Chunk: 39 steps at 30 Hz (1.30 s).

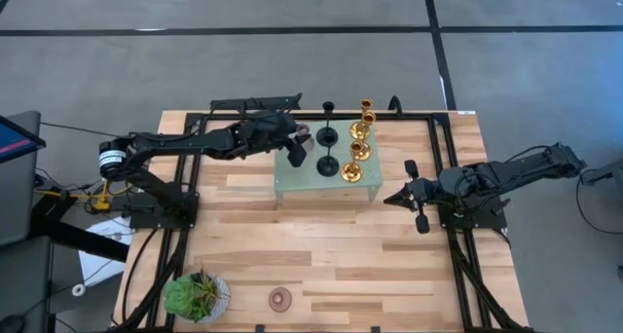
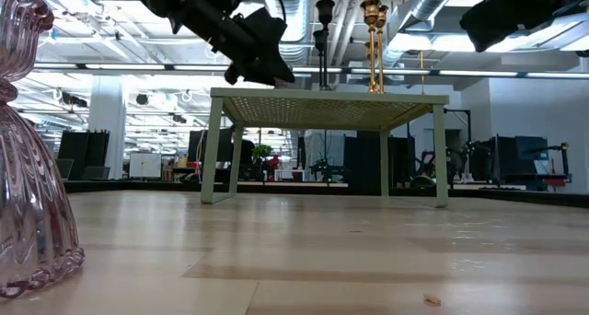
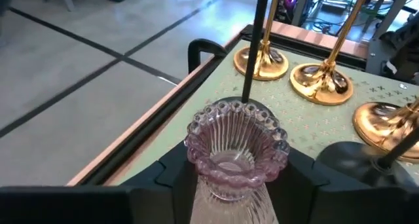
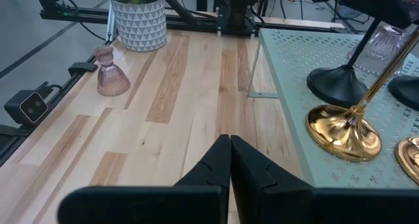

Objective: Pick & Place candle stick holders
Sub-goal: Put the top pink glass candle holder on the shelf

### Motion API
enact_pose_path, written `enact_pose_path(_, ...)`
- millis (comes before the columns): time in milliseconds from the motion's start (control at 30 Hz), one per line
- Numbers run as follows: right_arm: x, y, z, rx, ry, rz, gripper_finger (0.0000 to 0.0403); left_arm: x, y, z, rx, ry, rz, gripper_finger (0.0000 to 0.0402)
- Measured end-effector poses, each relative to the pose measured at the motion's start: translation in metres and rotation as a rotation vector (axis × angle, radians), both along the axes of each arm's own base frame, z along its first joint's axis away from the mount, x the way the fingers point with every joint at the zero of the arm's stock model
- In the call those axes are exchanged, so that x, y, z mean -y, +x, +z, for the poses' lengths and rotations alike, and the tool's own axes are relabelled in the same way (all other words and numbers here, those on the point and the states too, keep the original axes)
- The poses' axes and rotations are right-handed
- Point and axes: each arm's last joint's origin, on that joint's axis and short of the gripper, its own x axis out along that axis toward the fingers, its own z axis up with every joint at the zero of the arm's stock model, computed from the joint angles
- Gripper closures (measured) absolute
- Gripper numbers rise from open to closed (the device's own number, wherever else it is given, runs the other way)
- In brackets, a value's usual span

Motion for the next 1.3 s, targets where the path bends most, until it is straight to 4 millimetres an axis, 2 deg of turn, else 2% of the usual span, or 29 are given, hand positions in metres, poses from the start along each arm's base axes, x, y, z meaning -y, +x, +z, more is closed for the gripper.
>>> enact_pose_path(133, 0.0, -0.0001, -0.0003, -0.003, 0.001, -0.001, 0.0403, -0.0007, 0.0002, -0.004, -0.023, -0.01, 0.002, 0.022)
enact_pose_path(267, 0.0, -0.0002, -0.0004, -0.005, 0.0, -0.001, 0.0403, -0.0006, -0.001, -0.0033, -0.025, -0.011, 0.004, 0.021)
enact_pose_path(1300, 0.0001, -0.0002, -0.0005, -0.006, 0.0, -0.001, 0.0403, 0.0004, -0.0031, -0.0005, -0.03, 0.014, -0.005, 0.0206)
